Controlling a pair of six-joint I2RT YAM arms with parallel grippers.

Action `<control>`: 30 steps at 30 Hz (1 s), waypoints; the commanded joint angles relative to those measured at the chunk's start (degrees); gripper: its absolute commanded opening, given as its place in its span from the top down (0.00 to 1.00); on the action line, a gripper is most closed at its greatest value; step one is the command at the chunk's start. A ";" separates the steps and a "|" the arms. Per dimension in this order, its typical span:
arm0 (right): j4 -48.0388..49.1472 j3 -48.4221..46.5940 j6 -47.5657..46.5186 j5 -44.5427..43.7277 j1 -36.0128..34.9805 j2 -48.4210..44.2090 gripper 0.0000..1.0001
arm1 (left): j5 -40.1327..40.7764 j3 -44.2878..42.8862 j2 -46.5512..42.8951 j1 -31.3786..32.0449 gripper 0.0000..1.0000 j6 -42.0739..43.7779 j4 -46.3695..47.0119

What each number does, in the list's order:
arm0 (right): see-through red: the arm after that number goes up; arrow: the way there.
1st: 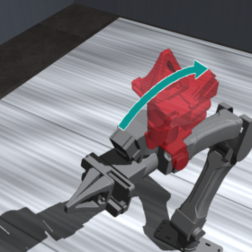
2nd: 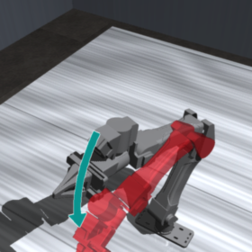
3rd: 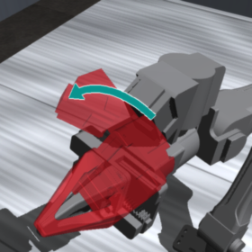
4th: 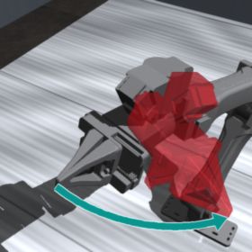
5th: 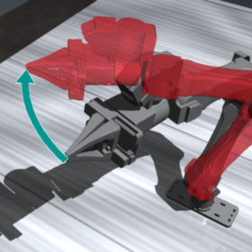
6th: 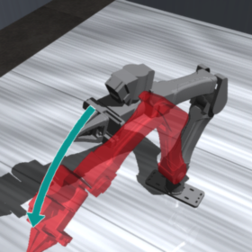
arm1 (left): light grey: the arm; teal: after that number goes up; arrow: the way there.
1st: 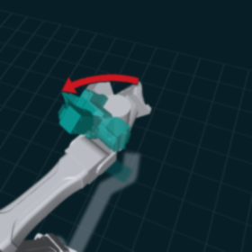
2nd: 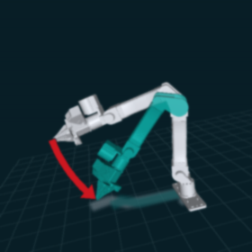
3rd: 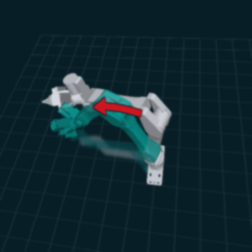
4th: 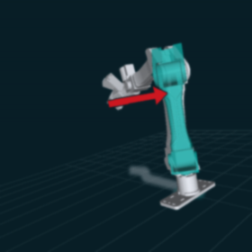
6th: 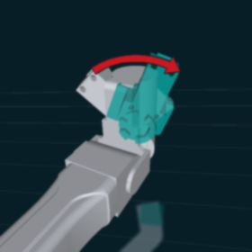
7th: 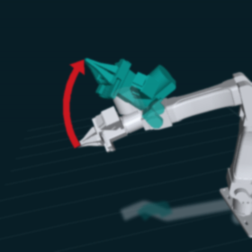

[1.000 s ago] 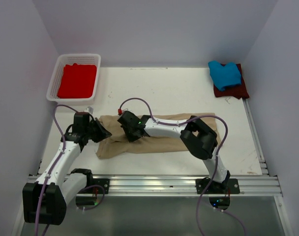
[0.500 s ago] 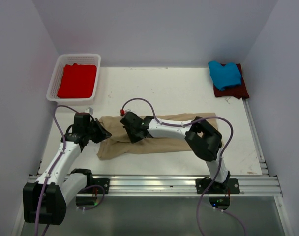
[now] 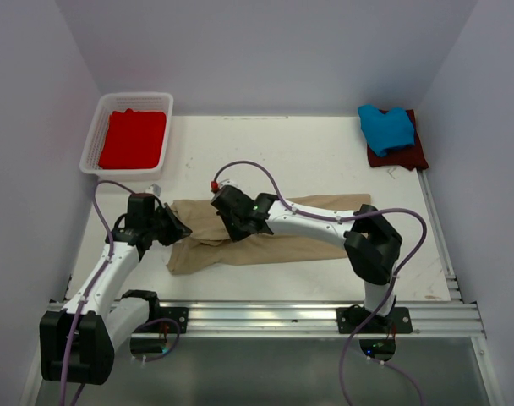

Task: Fold and stack the t-shirts
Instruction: Fold the other side of the tshirt into a rectangle

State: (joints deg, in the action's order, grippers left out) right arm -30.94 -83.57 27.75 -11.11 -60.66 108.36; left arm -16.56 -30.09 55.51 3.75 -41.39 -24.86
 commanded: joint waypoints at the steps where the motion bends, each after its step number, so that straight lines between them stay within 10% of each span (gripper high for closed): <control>1: -6.84 -3.08 -1.03 -1.80 -0.24 -2.45 1.00 | -1.20 -0.32 0.04 -0.50 1.00 0.16 1.84; 18: -14.59 0.60 -1.12 -0.31 -0.24 -4.91 1.00 | -0.85 0.91 -0.48 -0.06 1.00 4.39 -7.13; 21: -14.94 0.78 -1.29 1.62 -0.24 -4.91 0.77 | -0.41 -0.05 -1.54 -0.06 0.81 3.51 -8.71; 25: -15.29 0.87 -1.38 2.24 -0.24 -5.78 0.38 | 1.52 -3.30 -5.04 -0.06 0.27 2.63 -11.43; 30: -14.77 0.34 -0.24 -3.20 0.46 -9.65 0.24 | 3.38 -5.25 -6.47 0.03 0.18 2.63 -8.02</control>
State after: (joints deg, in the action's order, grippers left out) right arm -45.06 -82.74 27.07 -10.92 -60.69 104.27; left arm -14.72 -32.53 49.82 3.81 -38.61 -35.29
